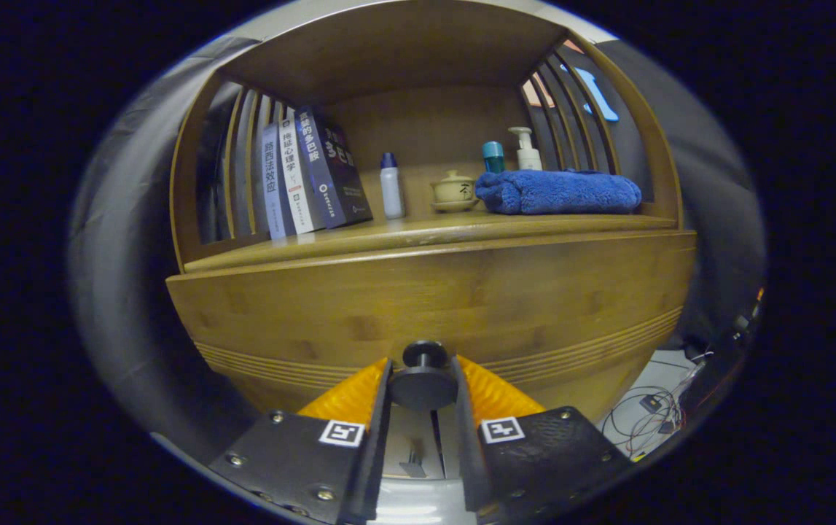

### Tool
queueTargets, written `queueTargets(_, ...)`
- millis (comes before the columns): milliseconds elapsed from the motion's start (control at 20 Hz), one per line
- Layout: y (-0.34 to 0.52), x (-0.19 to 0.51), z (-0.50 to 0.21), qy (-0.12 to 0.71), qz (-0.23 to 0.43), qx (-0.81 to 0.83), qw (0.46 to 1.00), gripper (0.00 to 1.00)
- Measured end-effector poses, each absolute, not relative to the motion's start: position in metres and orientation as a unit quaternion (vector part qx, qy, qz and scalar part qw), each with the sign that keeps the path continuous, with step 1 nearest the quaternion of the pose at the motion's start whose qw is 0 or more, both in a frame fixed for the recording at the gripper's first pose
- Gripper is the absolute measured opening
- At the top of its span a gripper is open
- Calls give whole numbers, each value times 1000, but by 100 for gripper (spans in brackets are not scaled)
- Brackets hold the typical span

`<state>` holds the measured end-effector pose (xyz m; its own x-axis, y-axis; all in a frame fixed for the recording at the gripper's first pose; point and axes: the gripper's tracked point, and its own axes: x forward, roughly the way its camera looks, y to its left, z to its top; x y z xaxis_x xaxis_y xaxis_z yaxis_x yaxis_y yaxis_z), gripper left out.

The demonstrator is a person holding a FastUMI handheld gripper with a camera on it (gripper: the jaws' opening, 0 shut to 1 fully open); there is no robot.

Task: Pull open the drawer, take out the items inside it, and place them on the countertop above the cabinet.

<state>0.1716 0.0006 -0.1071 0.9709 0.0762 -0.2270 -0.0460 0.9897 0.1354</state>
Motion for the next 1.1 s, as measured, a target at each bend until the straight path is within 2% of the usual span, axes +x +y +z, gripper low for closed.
queueTargets(50, 2, 168, -109, 120, 35, 66, 990, 37)
queueTargets(100, 2, 163, -108, 124, 42, 68, 989, 37)
queueTargets(150, 3, 161, -109, 124, 46, 73, 988, 31)
queueTargets(800, -9, 37, -108, 109, 30, 57, 992, 30)
queueTargets(1100, -7, 6, -114, 110, 17, 43, 993, 30)
